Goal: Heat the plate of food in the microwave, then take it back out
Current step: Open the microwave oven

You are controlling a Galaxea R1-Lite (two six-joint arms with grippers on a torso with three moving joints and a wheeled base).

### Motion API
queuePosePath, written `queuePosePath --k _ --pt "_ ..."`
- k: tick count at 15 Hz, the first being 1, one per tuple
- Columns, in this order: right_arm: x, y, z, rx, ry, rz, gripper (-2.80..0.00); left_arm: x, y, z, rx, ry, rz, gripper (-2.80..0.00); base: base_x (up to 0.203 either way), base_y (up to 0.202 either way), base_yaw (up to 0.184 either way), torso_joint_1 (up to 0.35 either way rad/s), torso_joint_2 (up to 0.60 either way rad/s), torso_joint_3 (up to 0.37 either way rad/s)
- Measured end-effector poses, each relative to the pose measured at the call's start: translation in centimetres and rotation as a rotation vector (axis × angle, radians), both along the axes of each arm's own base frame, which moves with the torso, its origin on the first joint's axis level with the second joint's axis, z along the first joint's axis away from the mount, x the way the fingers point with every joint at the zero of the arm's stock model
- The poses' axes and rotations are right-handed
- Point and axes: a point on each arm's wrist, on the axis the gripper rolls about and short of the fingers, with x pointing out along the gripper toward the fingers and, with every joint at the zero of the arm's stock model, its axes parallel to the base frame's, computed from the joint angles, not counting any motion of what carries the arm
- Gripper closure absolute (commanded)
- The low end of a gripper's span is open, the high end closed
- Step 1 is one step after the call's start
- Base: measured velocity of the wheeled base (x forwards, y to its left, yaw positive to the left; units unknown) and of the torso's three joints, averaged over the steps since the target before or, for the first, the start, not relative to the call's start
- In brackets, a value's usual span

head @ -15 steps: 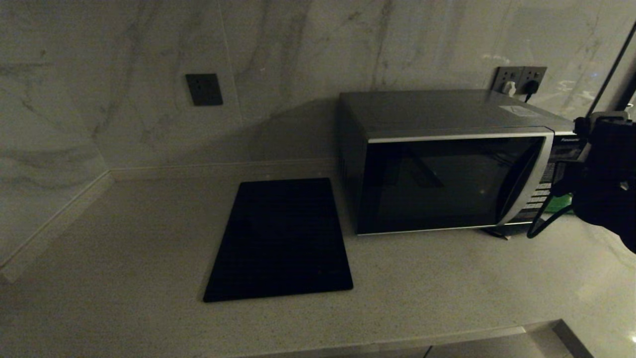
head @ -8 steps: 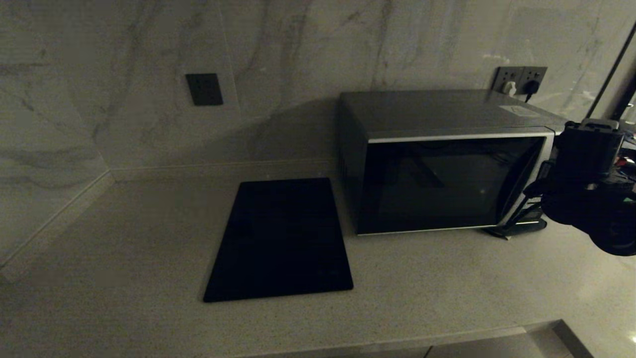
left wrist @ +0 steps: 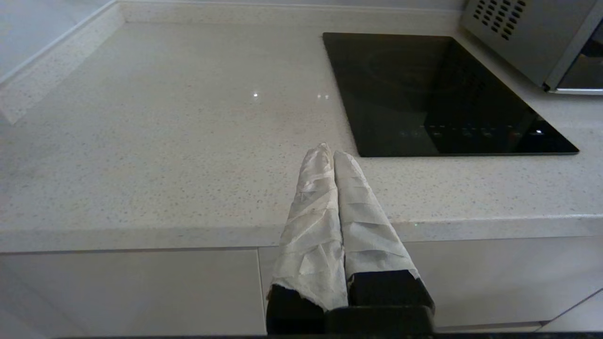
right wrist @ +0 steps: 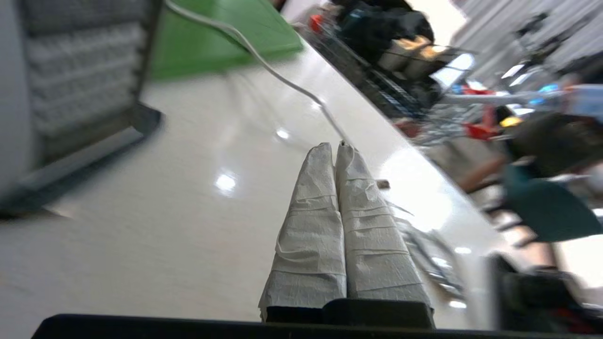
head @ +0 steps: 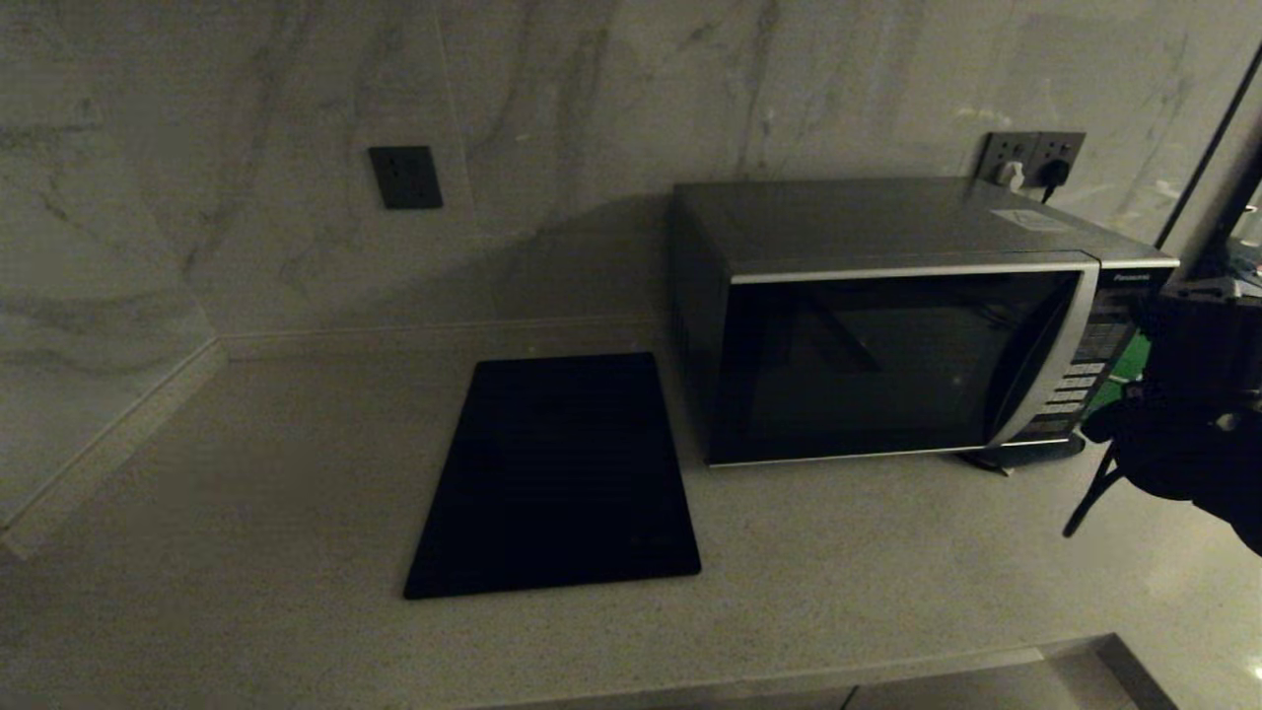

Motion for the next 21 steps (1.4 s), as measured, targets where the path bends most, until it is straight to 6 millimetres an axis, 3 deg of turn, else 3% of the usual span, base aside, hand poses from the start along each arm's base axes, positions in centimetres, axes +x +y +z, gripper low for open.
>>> queuePosePath --k 8,14,21 --pt "-1.0 0.0 0.3 -0.003 -0.019 -0.026 0.00 0.0 0.0 0.0 0.000 0.000 0.000 0.00 0.000 0.000 0.000 0.000 0.00 0.000" --pt "-0.4 0.0 1.3 0.070 -0.216 -0.030 0.00 0.0 0.0 0.0 0.000 0.000 -0.001 0.00 0.000 0.000 0.000 0.000 0.00 0.000" --pt "-0.1 0.0 0.8 0.066 -0.192 -0.027 0.00 0.0 0.0 0.0 0.000 0.001 -0.001 0.00 0.000 0.000 0.000 0.000 0.00 0.000"
